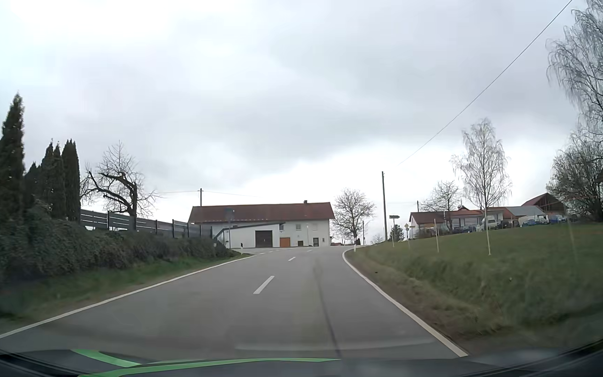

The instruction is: Follow the waypoints while adhering to traffic rules and regulations

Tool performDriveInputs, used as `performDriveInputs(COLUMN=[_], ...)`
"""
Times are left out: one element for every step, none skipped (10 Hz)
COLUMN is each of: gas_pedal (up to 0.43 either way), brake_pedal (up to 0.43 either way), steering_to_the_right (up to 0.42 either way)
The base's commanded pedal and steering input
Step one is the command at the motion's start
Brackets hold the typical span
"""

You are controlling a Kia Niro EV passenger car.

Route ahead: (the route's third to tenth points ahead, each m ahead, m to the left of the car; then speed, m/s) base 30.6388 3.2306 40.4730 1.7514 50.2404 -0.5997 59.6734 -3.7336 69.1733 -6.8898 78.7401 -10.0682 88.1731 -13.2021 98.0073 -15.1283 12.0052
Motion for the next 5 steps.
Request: performDriveInputs(gas_pedal=[0.299, 0.299, 0.299, 0.299, 0.299], brake_pedal=[0.000, 0.000, 0.000, 0.000, 0.000], steering_to_the_right=[0.018, 0.017, 0.016, 0.016, 0.015])
